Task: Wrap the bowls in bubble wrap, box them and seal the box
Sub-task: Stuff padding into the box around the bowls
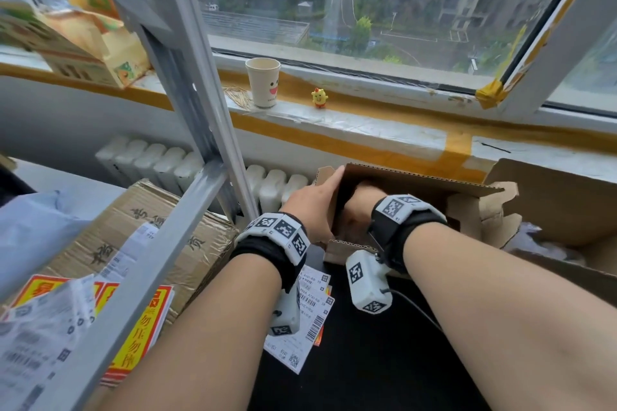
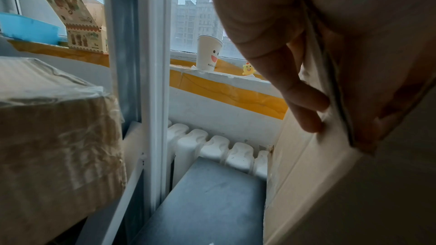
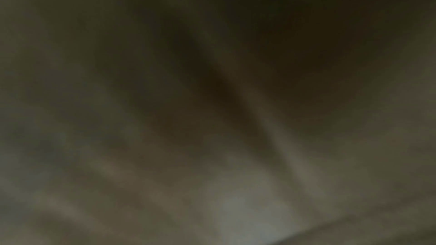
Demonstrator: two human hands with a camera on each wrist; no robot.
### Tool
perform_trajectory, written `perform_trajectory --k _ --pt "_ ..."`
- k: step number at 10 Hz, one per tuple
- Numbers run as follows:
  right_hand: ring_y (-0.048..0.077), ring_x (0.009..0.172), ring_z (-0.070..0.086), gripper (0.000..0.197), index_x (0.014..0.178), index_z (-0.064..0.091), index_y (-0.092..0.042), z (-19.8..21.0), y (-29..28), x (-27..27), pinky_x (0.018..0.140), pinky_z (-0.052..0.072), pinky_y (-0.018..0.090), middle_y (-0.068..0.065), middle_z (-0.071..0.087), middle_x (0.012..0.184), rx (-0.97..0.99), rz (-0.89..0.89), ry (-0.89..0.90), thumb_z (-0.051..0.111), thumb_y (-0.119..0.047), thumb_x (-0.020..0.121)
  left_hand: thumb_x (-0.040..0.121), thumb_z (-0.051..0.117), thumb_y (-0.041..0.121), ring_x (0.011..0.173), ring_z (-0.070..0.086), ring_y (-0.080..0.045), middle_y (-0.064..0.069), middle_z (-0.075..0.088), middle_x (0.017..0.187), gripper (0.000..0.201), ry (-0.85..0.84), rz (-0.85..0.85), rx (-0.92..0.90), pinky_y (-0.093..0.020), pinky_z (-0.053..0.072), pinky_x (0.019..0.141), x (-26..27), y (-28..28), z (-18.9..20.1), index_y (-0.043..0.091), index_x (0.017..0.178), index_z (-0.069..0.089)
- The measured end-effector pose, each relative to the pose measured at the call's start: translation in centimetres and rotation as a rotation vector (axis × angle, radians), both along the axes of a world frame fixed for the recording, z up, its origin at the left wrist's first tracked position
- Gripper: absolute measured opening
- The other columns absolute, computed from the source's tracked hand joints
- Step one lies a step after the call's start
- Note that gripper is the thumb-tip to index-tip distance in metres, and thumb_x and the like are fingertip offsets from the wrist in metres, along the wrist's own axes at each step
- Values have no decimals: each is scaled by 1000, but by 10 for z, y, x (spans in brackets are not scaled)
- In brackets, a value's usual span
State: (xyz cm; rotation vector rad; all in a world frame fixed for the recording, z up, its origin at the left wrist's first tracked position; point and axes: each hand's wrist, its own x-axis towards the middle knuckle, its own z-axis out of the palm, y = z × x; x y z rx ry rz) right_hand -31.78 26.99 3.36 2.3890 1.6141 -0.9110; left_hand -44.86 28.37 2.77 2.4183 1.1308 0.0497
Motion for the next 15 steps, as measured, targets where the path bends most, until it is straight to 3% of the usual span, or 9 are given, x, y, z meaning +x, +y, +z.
perform_trajectory --k 2,4,6,9,10,11,12,14,15 --pt "32 110 57 32 125 57 1 5 -8 6 81 41 30 19 58 128 -71 -6 71 47 -8 96 72 76 14 106 58 -30 -16 61 118 115 12 5 -28 -37 49 89 -2 -2 6 29 153 -4" --pt "26 107 58 40 134 51 -1 -7 -7 21 83 48 33 19 54 136 50 -296 405 46 -7 95 71 76 13 104 58 -30 -14 62 117 116 19 23 -45 -39 51 88 0 -1 7 31 153 -3" --pt "32 125 54 45 132 57 -5 1 -21 21 102 47 39 16 56 134 -24 -180 375 57 -5 88 69 78 11 110 57 -29 -12 59 127 117 33 65 -98 -38 51 90 2 4 11 31 153 0" --pt "31 116 61 38 129 60 -13 34 -42 43 99 50 41 10 61 127 78 -246 472 49 -2 95 67 80 7 129 48 -25 -5 49 143 106 46 204 -86 -32 45 100 11 15 32 29 152 19" --pt "31 111 64 28 113 66 -13 46 -59 58 94 53 42 17 66 119 201 -313 508 52 0 93 67 82 12 132 43 -28 -5 37 149 110 61 260 -60 -39 45 101 21 9 40 30 153 15" --pt "20 95 70 21 105 69 -13 60 -78 73 83 57 33 9 73 101 351 -299 445 56 -3 92 69 75 13 134 36 -30 -5 30 151 103 63 326 21 -47 43 103 35 -1 51 35 151 16" --pt "13 84 69 20 95 71 -17 78 -98 92 76 58 27 2 72 92 499 -285 374 57 -4 90 77 64 13 133 35 -29 -5 35 148 81 28 299 142 -44 38 107 60 -17 67 31 147 29" --pt "17 82 65 26 84 73 -20 104 -152 146 72 54 30 1 72 89 655 -331 233 53 -2 83 84 58 13 128 43 -27 -5 38 144 64 -19 134 132 -41 44 102 134 -63 94 30 143 38" --pt "19 89 65 28 82 74 -21 109 -185 178 82 55 32 0 71 90 680 -384 165 53 -3 82 88 58 17 125 47 -27 -7 41 140 60 -18 34 141 -37 44 100 173 -92 100 28 143 38"
